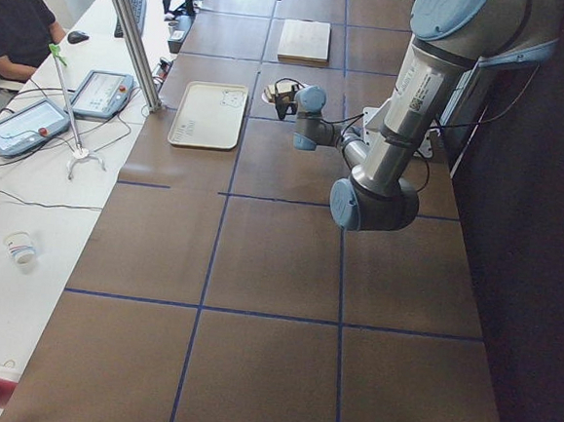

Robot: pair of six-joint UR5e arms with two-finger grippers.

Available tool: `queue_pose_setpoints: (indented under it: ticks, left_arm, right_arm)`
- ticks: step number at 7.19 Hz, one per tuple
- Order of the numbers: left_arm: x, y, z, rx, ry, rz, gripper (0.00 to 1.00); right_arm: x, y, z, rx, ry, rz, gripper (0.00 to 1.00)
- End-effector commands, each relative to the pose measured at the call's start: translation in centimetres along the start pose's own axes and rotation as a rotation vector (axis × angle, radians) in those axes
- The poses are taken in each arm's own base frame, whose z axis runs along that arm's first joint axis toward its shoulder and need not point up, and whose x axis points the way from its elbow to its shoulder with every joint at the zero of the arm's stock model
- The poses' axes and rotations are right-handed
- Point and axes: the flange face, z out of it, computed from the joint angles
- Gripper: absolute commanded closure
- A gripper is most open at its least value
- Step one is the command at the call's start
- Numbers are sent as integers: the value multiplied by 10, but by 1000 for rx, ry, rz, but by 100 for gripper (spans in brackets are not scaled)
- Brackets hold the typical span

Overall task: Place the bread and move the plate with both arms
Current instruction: 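Slide the plate with the left gripper onto the cream bear tray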

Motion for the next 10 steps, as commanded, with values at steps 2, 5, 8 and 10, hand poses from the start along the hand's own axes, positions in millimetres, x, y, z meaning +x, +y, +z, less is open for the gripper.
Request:
queue_pose_setpoints:
  ticks: [2, 5, 8, 10]
  left_arm:
    - [27, -29, 31, 181, 88, -191, 100]
    - [58, -119, 61, 342, 101, -346, 100]
    - [51, -162, 91, 438, 50, -371, 100]
    - [41, -174, 110, 473, 12, -375, 100]
  right_arm:
    - [52, 27, 15, -33, 74, 15, 0]
    - [153, 58, 2, -54, -24, -9, 0]
    - [195, 82, -1, -54, -27, -33, 0]
    - [195, 82, -1, -54, -25, -33, 0]
